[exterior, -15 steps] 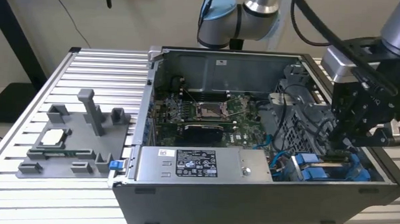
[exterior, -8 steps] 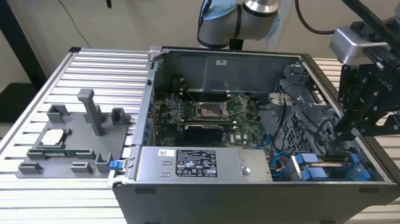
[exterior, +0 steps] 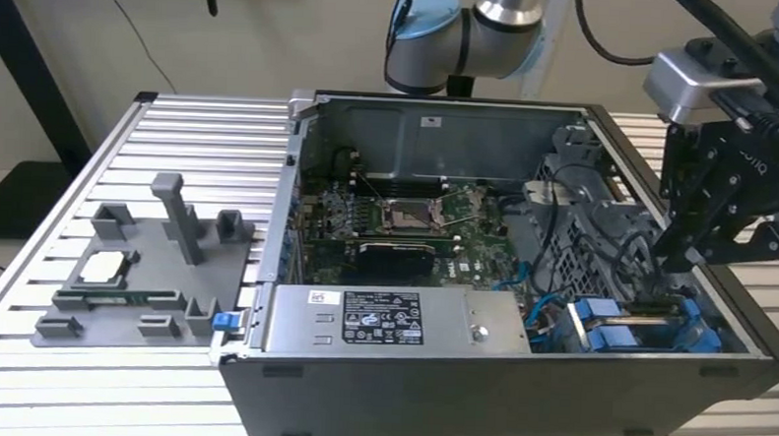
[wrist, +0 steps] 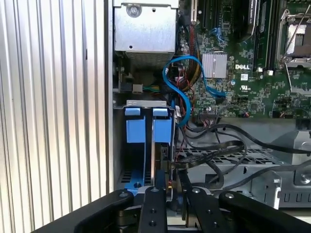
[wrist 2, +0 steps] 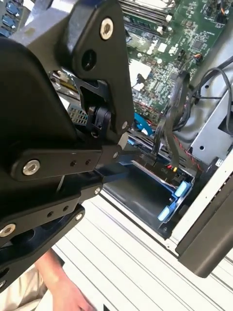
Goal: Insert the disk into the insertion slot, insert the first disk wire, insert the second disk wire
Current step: 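Insert the second disk wire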
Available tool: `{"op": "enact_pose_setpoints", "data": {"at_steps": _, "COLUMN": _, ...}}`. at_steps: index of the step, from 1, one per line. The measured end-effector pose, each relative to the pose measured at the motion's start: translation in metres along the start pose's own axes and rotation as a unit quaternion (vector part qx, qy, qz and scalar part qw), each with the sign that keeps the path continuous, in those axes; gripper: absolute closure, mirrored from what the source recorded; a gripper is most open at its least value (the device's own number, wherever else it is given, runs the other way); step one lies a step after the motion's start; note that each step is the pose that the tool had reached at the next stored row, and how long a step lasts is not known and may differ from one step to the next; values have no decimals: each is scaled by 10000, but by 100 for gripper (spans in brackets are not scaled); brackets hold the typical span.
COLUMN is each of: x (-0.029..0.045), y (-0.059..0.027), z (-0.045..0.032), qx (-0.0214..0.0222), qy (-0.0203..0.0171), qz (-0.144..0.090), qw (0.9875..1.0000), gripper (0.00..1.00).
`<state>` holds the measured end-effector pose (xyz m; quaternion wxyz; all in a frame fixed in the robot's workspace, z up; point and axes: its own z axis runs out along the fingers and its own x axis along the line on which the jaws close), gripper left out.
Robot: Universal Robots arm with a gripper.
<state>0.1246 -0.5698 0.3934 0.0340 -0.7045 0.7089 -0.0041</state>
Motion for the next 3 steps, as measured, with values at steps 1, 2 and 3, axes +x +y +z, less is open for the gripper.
{"op": "enact_pose_setpoints", "data": {"at_steps": 1, "x": 0, "y": 0, "z": -3, "qx": 0, "qy": 0, "qz": 0, "qw": 10000, "gripper": 0}}
{"op": "enact_pose_setpoints", "data": {"at_steps": 2, "x": 0, "y": 0, "z": -5, "qx": 0, "qy": 0, "qz": 0, "qw": 10000, "gripper": 0}}
{"op": "enact_pose_setpoints", "data": {"at_steps": 3, "x": 0, "y": 0, "z": -8, "qx": 0, "qy": 0, "qz": 0, "qw": 10000, "gripper": 0}}
